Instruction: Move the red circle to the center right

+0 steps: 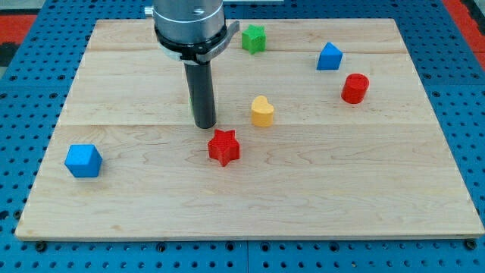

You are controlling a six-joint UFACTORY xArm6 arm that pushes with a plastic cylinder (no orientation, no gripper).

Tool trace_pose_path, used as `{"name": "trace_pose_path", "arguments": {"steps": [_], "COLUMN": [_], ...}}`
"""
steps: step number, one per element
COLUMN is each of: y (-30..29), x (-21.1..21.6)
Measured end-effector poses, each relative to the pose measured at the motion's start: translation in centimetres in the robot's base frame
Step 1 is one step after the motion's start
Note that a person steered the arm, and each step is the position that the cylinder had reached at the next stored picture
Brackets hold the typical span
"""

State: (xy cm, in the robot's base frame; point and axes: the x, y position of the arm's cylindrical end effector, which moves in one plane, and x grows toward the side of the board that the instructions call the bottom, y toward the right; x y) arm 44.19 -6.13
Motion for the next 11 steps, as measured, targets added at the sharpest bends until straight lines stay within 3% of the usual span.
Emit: {"name": "trace_pose_path", "arguments": {"steps": [1,3,4,5,6,7,8,9,10,11], "y": [0.2,9.6,16.1,18.5,25.9,26.0,26.8,27.9,27.8,20.0], "x": [1.4,5.6,5.6,4.4,0.1,-6.4,-9.8,-9.1,-4.9,-6.8]}}
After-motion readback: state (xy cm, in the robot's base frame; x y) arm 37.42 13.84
